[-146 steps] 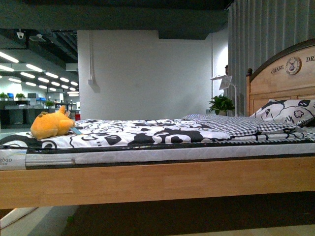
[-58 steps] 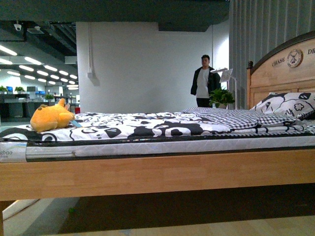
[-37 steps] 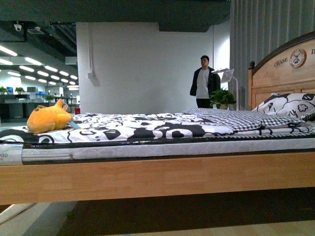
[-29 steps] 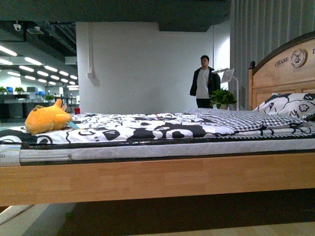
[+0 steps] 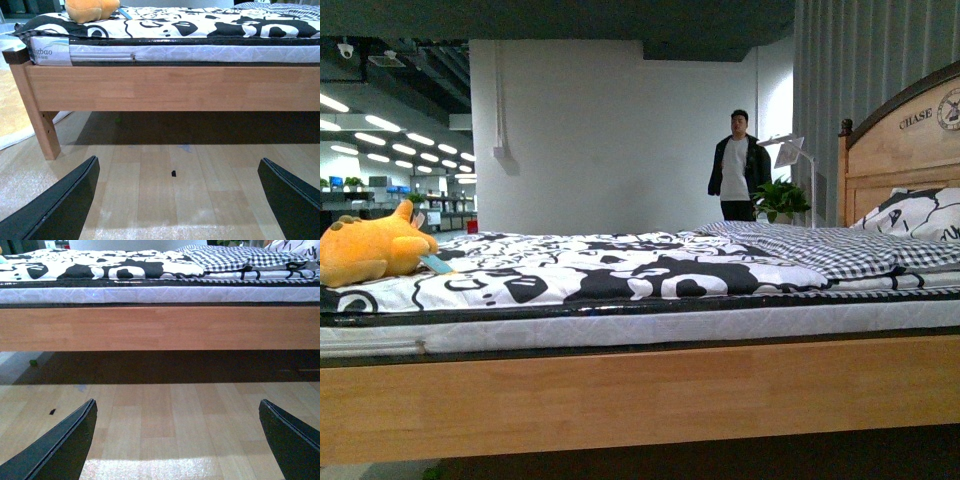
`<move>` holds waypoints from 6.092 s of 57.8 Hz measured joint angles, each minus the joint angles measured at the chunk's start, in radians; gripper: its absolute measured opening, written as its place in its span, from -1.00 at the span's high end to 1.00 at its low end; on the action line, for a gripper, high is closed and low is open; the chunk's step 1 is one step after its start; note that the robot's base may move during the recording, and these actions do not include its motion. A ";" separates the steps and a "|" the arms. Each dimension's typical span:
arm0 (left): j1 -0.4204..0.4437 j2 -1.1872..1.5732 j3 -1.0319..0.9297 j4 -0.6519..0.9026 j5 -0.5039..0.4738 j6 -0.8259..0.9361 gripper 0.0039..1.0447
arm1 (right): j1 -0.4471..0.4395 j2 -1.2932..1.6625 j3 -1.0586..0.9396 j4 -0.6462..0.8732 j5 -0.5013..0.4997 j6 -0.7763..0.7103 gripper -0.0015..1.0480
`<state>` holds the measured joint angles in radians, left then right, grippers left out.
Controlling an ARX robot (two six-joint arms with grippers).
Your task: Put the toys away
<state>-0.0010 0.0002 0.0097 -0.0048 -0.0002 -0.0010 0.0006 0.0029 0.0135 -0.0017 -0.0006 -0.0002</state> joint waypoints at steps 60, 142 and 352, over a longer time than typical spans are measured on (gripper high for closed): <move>0.000 0.000 0.000 0.000 0.000 0.000 -0.89 | 0.000 0.000 0.000 0.000 0.001 0.000 -0.88; -0.001 0.002 0.000 0.000 -0.001 0.000 -0.89 | -0.085 0.430 0.145 0.359 -0.066 0.212 -0.88; -0.001 0.002 0.000 0.000 -0.001 0.000 -0.88 | 0.525 1.576 1.440 0.399 0.288 -0.066 0.82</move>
<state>-0.0021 0.0017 0.0093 -0.0044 -0.0010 -0.0010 0.5251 1.5791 1.4540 0.3973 0.2874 -0.0658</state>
